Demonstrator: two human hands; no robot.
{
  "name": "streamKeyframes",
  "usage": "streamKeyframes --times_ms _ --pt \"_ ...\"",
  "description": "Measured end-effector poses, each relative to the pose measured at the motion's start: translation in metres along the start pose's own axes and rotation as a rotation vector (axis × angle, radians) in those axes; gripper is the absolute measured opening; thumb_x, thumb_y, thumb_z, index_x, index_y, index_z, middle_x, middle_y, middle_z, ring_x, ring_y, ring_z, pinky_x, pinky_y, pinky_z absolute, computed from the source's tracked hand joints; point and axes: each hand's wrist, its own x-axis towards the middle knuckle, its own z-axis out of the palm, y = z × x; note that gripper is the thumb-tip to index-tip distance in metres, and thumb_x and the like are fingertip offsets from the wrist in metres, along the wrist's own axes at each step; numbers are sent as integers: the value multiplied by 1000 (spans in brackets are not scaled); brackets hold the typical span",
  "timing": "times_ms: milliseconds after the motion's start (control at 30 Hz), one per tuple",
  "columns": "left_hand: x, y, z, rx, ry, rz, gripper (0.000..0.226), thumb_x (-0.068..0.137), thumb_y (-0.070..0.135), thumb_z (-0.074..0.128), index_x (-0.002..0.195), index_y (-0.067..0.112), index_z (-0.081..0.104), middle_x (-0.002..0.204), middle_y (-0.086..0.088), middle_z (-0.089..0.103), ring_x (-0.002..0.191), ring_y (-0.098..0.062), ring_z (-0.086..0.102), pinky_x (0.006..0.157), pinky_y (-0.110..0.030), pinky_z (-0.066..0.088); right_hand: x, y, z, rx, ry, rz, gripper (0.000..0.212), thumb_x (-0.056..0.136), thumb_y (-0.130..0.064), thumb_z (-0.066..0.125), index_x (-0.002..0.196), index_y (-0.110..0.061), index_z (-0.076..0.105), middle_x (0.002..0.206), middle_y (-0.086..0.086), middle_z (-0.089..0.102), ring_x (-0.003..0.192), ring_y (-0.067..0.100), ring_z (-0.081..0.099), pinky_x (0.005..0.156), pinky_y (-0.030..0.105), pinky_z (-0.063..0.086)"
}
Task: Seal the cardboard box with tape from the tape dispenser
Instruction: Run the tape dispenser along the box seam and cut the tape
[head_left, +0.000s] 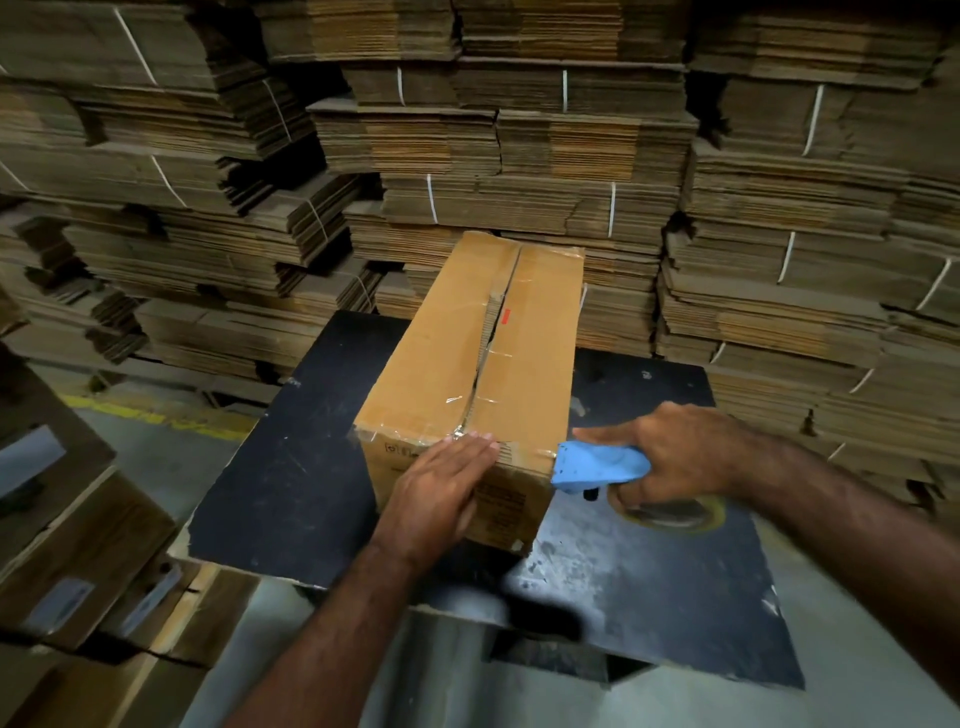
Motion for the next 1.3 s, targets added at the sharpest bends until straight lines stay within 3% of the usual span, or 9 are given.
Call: streamKeyframes --times_ms 167,300,467,567,700,900,1000,1133,1300 --pt "3 12 -7 15 10 -35 74 75 9 75 143 15 48 148 -2 49 137 -18 44 118 -41 24 8 -8 13 -34 31 -12 79 75 -62 59 146 -59 26 109 -11 68 95 15 62 72 29 46" --pt "15 45 -3 -17 -19 8 74 80 14 67 149 14 39 154 -3 39 143 -17 34 119 -34 13 2 -7 14 -47 46 7 79 75 -61 60 147 -58 26 121 -10 67 102 17 63 76 30 48" --pt "19 56 5 -28 -46 30 84 70 7 74 147 13 42 152 -4 44 140 -18 40 119 -32 13 1 -8 19 -40 88 4 78 77 -63 57 147 -59 23 116 -10 68 100 17 63 79 31 49" --pt "22 52 1 -12 -62 40 84 63 6 80 142 15 51 146 -1 52 133 -17 49 116 -32 16 -11 1 25 52 135 5 76 81 -65 53 147 -62 16 96 -13 66 86 13 60 69 27 43" --pt "23 53 0 -12 -72 39 85 61 7 82 140 16 53 144 -1 54 131 -16 52 115 -32 16 -38 25 46 107 147 41 75 83 -72 44 147 -63 6 86 -14 54 77 7 53 71 27 51" --pt "20 58 2 41 -135 24 87 72 11 70 151 15 34 157 -3 36 143 -19 34 119 -35 13 -34 26 60 97 135 44 76 84 -68 49 150 -58 13 110 -6 62 87 10 49 72 25 37" --pt "21 64 1 75 -162 58 86 81 18 66 155 15 22 162 -4 22 149 -20 20 120 -37 6 -29 21 66 103 135 43 76 85 -65 52 151 -55 16 104 -9 59 87 9 45 71 25 34" --pt "26 75 4 144 -195 175 81 73 21 75 146 8 43 152 -9 43 141 -22 39 117 -39 19 -24 15 68 86 153 33 77 84 -66 52 151 -55 17 116 -8 64 94 10 53 73 24 34" --pt "30 70 1 76 -195 186 82 67 11 77 144 9 48 149 -8 47 138 -21 45 115 -37 20 -15 8 57 36 153 29 74 83 -65 53 150 -53 24 114 -11 66 98 13 60 73 27 39"
